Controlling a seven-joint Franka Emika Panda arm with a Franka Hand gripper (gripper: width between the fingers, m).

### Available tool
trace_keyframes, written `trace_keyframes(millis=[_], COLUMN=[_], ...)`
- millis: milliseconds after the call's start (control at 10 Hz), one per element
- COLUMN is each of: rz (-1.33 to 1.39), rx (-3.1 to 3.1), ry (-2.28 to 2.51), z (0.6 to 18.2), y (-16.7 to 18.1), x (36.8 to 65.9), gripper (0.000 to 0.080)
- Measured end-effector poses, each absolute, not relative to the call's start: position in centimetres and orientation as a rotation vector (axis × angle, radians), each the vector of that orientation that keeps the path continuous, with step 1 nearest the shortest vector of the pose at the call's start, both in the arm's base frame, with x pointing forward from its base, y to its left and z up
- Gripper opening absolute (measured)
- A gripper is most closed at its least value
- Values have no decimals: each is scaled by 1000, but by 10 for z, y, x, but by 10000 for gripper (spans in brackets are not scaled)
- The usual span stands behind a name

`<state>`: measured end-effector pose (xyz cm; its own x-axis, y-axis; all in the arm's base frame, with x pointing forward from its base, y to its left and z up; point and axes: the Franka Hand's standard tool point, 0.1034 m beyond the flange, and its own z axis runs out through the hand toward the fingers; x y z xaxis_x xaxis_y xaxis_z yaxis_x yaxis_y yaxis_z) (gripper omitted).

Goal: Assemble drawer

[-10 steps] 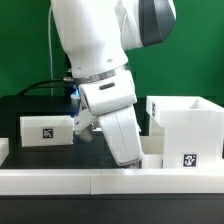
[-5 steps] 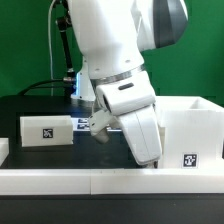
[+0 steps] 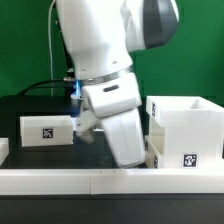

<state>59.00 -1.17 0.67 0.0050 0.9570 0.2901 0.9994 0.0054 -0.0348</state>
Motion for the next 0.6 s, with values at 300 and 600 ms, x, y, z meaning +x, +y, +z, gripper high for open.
trace_keyframes(millis=[300,600], rz=[-261,-241], rx=[-2122,-2148], ry=[-2010,-1994], z=[20,26], y=[-40,-47], x=[574,557], gripper=[649,649])
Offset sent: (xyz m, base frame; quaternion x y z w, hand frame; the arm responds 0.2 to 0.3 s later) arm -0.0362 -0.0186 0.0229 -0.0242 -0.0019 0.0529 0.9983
